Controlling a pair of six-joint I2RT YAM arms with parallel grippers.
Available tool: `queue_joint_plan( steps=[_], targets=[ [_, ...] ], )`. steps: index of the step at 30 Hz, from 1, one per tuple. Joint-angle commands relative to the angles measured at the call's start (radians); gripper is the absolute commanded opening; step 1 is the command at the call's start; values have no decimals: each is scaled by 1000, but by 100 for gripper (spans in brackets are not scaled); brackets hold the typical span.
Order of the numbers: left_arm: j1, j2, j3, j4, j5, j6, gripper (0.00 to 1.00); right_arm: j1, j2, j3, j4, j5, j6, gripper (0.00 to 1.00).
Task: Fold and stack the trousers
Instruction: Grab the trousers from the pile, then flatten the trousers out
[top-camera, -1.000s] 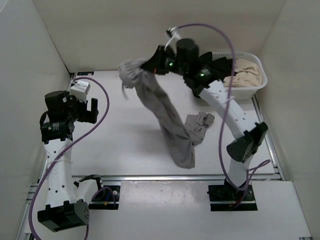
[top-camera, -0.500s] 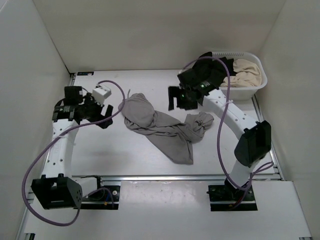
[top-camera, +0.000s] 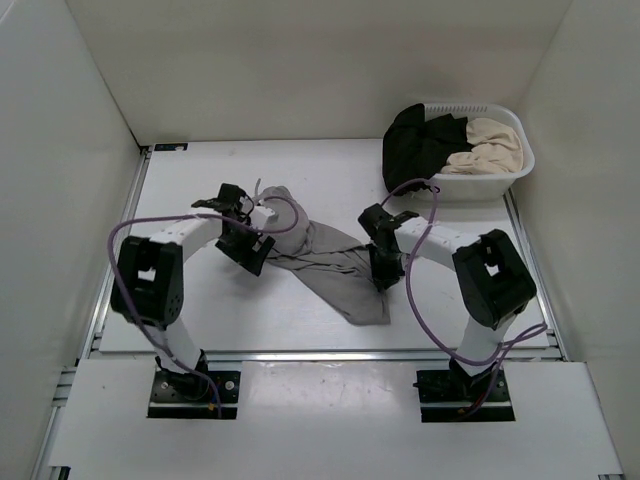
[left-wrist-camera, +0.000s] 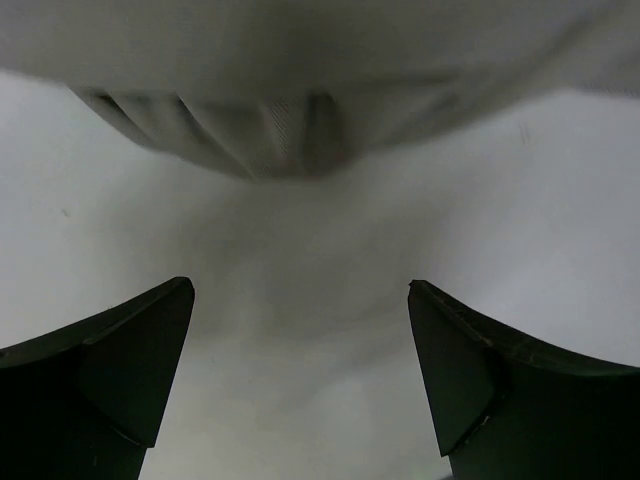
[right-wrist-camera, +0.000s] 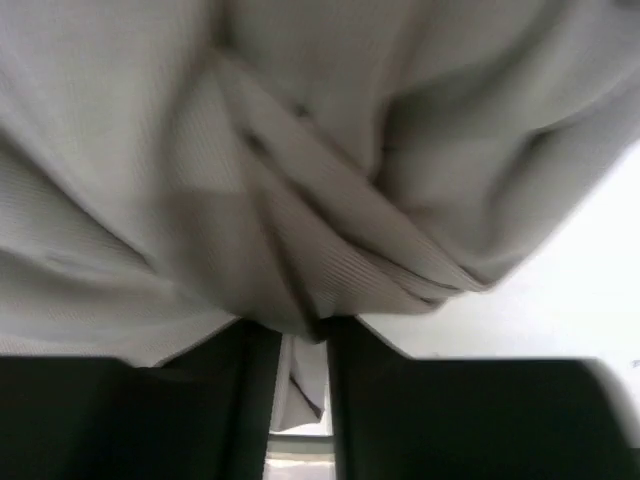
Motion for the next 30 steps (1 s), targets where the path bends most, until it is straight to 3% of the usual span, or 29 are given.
queue_joint_plan(
  steps=[1,4,7,8,11,12,16,17,18,19,20,25,28,30],
  targets=[
    [1,43,132,113,-55,-69,100,65,5,-2,102,-21,4,19],
    [1,194,221,138,-92,-69,100,224,42,66,121,-107,-77,12],
    [1,287,327,148,-152,-89,100,340,120,204,23,-165,-131,6],
    [1,345,381,149,-152,-89,100,380,219,411,-36,-177,-204,6],
    [1,405,492,149,-100,-67,100,430,347,662,-110,-246,-265,4],
    [1,422,521,149,-71,-46,100,444,382,856,-133,-265,-285,1],
    [1,453,645,135,-37,5,100,475,473,1161,-244,-256,-351,3],
    [1,422,676,135,-8,5,100,475,444,1136,-221,-256,-351,22],
    [1,399,687,135,61,15,100,475,359,1010,-194,-238,-351,58],
    [1,378,687,135,86,16,100,475,308,1009,-162,-237,-351,59],
    [1,356,703,126,99,25,100,475,257,854,-101,-183,-351,72],
    [1,197,693,98,22,25,100,412,-47,478,-14,-69,-273,77],
    [-36,61,580,84,-3,36,100,333,-180,274,46,-15,-182,77],
    [-125,-7,459,57,-31,66,100,247,-231,196,55,46,-121,77]
  ],
)
